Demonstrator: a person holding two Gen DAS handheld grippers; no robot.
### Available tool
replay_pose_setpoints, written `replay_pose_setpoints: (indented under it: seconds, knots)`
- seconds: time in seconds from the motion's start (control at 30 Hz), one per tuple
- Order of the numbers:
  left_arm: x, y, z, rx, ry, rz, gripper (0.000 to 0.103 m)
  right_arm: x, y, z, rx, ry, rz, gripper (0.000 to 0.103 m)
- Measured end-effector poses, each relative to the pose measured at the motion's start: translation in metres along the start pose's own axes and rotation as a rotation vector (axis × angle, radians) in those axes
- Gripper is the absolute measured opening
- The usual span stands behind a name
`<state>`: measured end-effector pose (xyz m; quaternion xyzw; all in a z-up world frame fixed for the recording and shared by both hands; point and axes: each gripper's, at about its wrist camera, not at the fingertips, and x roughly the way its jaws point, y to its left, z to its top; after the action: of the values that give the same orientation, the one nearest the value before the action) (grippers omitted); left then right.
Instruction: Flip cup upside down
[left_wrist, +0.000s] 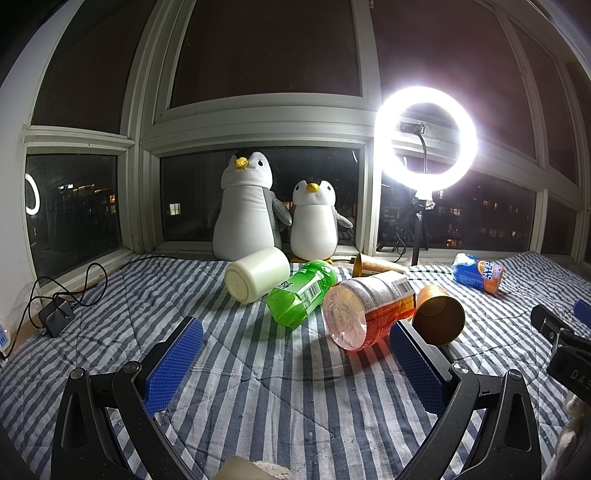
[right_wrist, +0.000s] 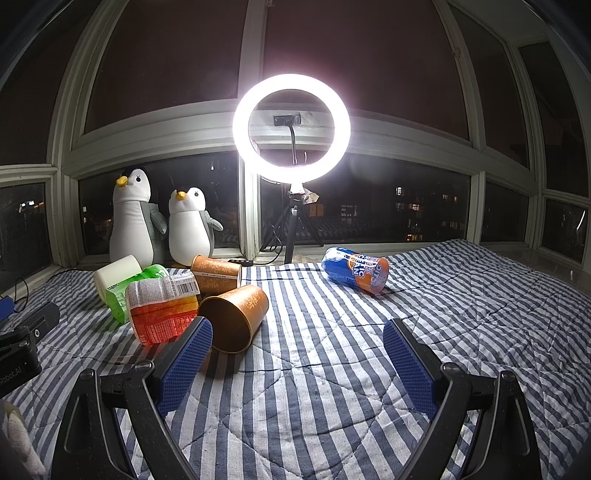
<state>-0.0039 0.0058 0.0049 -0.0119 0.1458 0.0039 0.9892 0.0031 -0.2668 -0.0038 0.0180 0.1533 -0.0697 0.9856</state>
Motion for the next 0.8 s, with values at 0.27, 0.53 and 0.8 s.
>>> replay_pose_setpoints:
  seconds: [0.27, 0.53, 0.8]
  knots:
    - [0.001, 0.001, 0.001, 0.003, 0.006, 0.004, 0.102, 0.022, 0.001, -0.001, 0.012, 0.098, 0.038, 0.094]
    - [0.008, -0.005, -0.001, 0.023, 0.037, 0.001, 0.103, 0.051, -0.010, 0.017, -0.004, 0.196, 0.081, 0.094]
    - [0.024, -0.013, -0.001, 0.074, 0.143, -0.032, 0.102, 0.107, -0.039, 0.051, -0.022, 0.296, 0.099, 0.094]
